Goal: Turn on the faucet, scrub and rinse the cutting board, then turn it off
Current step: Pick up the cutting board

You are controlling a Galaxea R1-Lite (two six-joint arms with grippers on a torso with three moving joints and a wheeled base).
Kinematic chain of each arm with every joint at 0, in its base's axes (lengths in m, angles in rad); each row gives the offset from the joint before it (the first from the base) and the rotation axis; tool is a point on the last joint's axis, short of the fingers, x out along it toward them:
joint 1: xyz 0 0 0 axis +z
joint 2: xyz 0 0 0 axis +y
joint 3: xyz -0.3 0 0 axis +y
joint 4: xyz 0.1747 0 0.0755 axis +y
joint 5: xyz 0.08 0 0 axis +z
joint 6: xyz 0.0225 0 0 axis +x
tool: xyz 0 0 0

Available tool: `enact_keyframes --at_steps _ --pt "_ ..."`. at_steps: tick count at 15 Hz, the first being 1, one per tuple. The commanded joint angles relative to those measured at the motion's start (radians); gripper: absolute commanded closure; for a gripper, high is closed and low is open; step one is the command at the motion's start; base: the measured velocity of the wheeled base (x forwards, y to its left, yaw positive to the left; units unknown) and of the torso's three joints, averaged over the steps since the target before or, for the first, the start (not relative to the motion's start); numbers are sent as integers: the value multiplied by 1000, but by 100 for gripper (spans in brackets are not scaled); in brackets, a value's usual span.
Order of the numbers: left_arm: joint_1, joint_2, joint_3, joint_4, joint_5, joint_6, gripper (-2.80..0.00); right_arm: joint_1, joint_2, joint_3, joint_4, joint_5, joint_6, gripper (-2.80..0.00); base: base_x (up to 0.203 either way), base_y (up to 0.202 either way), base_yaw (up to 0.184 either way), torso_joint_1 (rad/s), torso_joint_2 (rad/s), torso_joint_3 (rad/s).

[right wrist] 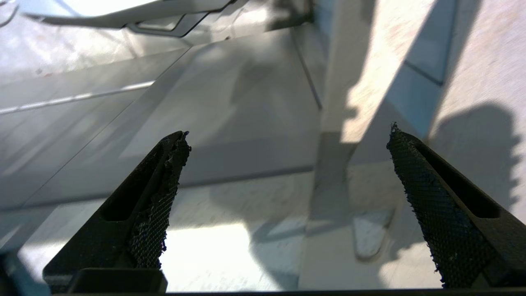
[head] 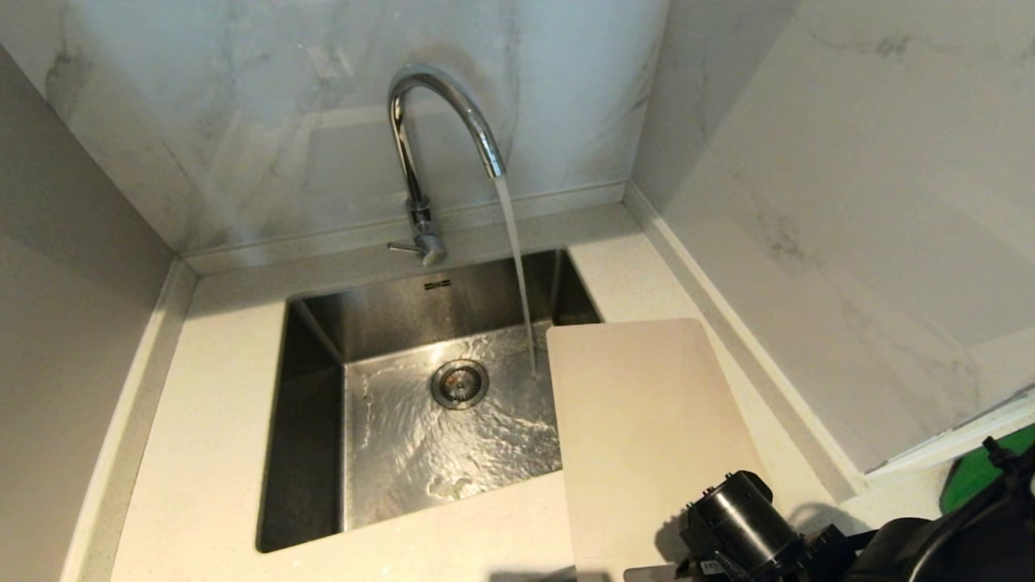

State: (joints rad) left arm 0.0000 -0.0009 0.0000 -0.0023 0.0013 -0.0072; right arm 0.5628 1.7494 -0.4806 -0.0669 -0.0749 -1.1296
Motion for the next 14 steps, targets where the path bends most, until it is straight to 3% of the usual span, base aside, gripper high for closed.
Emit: enact_keyframes --at_steps 1,8,10,14 --pt "0 -1 0 -1 0 0 0 0 59 28 -73 0 -6 -280 0 0 0 0 0 0" --pt "0 -1 0 -1 0 -1 0 1 132 48 -143 -59 -10 -280 0 0 0 0 0 0" --pt "0 -1 0 -1 0 0 0 6 160 51 -191 -125 -12 -280 0 0 0 0 0 0" --pt "0 -1 0 -1 0 0 0 7 211 76 -262 -137 -12 -280 0 0 0 0 0 0"
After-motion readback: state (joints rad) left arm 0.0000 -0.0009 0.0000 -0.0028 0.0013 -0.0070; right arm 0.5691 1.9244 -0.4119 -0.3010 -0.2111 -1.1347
